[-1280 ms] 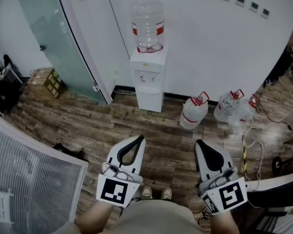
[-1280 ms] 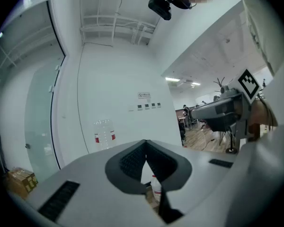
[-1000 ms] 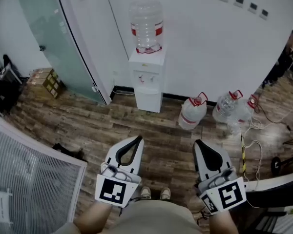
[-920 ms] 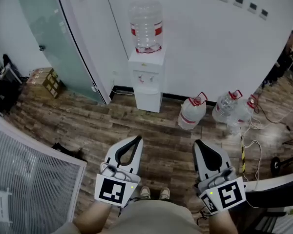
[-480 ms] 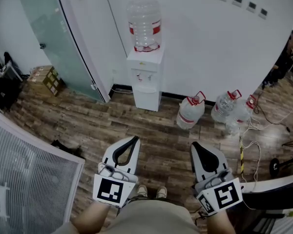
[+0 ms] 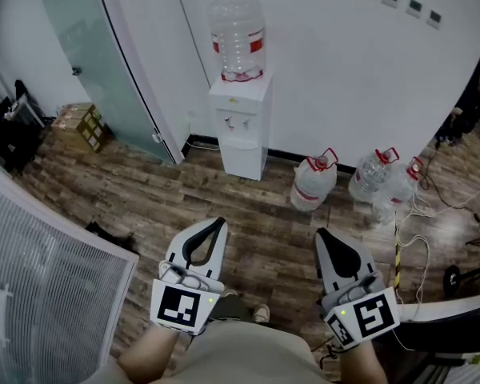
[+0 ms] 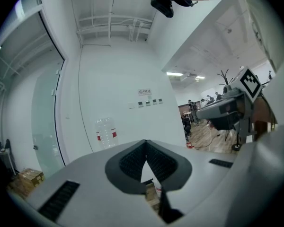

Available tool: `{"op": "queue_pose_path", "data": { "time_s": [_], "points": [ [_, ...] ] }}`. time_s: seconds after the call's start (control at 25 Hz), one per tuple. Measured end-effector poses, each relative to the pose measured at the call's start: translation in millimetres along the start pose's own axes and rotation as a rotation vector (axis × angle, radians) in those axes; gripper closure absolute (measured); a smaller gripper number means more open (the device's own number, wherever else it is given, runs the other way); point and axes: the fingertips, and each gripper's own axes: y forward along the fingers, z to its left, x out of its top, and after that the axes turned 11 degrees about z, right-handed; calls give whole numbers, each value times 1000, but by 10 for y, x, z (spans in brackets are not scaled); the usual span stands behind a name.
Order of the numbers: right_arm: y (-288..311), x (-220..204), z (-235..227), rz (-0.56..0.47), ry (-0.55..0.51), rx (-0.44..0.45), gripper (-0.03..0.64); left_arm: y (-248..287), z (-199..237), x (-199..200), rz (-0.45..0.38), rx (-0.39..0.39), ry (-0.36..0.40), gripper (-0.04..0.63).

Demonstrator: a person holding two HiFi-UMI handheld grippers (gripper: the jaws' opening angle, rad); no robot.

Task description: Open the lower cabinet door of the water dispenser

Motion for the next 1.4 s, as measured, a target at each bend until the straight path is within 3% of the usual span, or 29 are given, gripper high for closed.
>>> {"op": "queue_pose_path", "data": {
  "time_s": [0.36, 0.56, 0.88, 1.2, 1.4],
  "points": [
    [211, -147, -170, -1, 23, 15, 611, 276, -92, 6, -37, -10, 72, 589],
    [556, -148, -300, 2, 25, 19, 611, 540, 106, -82, -29, -13, 38, 589],
    [1372, -129, -594, 45, 32, 22, 611, 1164, 649, -170, -3, -24, 21, 589],
    [2316, -35, -883, 102, 63, 3, 611, 1840, 1385, -233, 29, -40, -25, 589],
    [2941, 89, -1057, 137, 63, -14, 611, 2289, 1895, -208, 24, -56, -17, 589]
  ]
}}
